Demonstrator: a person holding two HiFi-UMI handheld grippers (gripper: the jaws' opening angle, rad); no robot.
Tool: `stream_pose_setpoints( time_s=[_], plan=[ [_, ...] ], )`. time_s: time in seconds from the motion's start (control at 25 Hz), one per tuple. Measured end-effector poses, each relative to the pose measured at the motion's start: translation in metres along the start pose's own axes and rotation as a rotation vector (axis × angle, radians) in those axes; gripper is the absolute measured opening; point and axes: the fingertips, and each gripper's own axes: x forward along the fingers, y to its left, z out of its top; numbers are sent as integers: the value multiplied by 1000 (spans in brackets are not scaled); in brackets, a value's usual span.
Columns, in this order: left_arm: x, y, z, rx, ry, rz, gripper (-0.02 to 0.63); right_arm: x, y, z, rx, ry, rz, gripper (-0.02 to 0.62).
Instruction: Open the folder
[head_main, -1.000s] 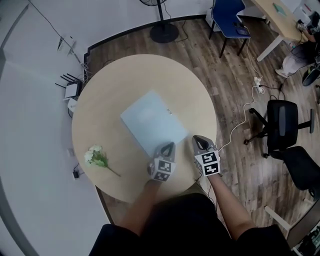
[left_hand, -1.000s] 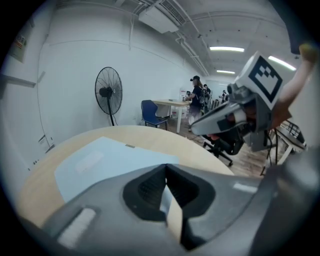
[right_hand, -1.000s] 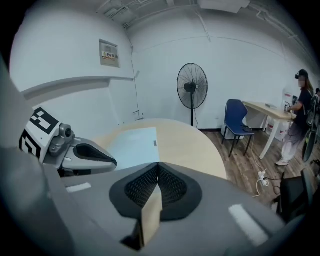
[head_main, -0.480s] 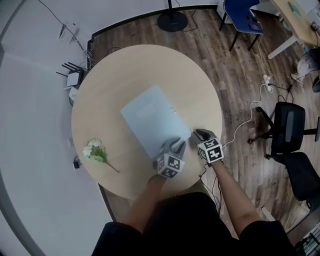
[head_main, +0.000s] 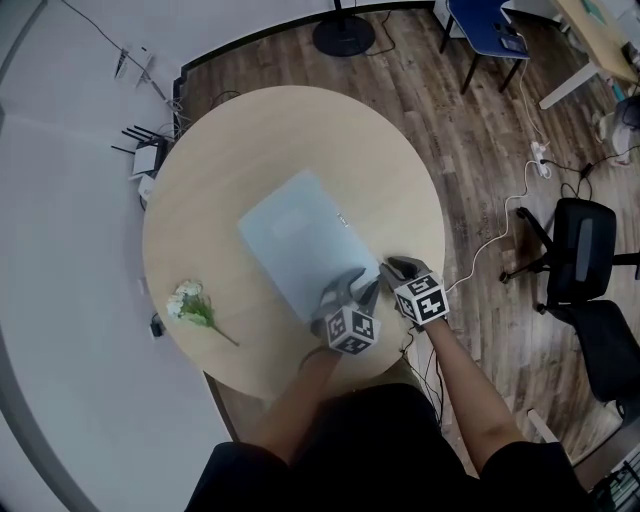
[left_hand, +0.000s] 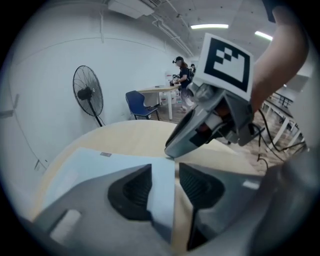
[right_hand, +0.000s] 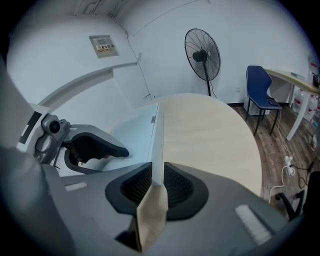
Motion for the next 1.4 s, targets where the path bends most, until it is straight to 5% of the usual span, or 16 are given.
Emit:
stream_pose_setpoints(
  time_s=[0.24, 0.44, 0.84, 1.12, 1.4],
  plan=[
    [14, 0, -4, 79, 89, 27, 236, 0, 3, 0, -9, 10, 11, 63],
    [17, 5, -6, 93, 107, 86, 198, -1, 2, -2, -3, 9, 23, 58],
    [16, 4, -4, 10, 86, 45, 179, -2, 3, -3, -2, 16, 29, 48],
    [9, 2, -1, -103, 44, -5, 115, -1, 2, -2, 37, 17, 31, 54],
    [4, -2, 3, -130, 9, -14, 52, -2, 5, -2, 15, 20, 48, 52]
  ],
)
